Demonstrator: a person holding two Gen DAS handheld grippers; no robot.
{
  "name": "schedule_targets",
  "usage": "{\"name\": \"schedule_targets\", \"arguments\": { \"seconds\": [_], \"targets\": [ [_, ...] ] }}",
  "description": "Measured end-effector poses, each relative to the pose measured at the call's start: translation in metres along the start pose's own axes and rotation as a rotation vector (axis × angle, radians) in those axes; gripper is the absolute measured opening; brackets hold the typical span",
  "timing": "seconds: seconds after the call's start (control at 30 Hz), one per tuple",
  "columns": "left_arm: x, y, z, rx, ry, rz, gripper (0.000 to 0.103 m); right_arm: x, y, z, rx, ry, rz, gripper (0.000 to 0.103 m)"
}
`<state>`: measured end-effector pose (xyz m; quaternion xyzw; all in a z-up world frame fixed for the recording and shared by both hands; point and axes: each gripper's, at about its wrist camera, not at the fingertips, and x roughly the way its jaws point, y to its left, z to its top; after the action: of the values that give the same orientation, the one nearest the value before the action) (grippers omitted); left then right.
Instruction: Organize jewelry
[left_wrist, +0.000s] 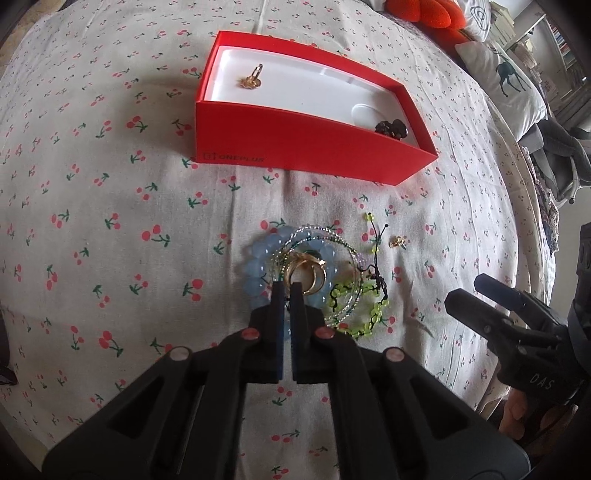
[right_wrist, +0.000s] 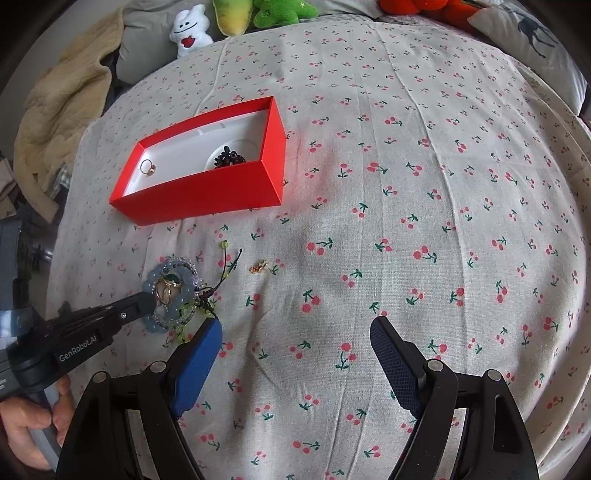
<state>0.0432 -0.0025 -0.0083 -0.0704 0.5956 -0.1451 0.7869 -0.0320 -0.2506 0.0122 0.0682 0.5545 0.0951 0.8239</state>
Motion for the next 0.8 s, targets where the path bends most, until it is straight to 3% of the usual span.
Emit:
{"name": "schedule_targets", "arguments": {
  "seconds": [0.57, 0.73, 0.8],
  "targets": [
    [-0.05, 0.027, -0.002, -0.007, -0.114, -0.022, 0.002, 0.0, 0.032, 0.017, -0.035, -0.043, 0.112, 0.083],
    [-0.056, 0.029, -0.001, -0.003, -0.134, -0.01, 0.002, 0.013, 0.044, 0.028, -0.059, -0.015, 0.164, 0.049],
    [-0.055, 0.031, 0.0, -0.002, -0.135, 0.001, 0.002, 0.022, 0.049, 0.032, -0.059, 0.008, 0.168, 0.043]
  ]
}}
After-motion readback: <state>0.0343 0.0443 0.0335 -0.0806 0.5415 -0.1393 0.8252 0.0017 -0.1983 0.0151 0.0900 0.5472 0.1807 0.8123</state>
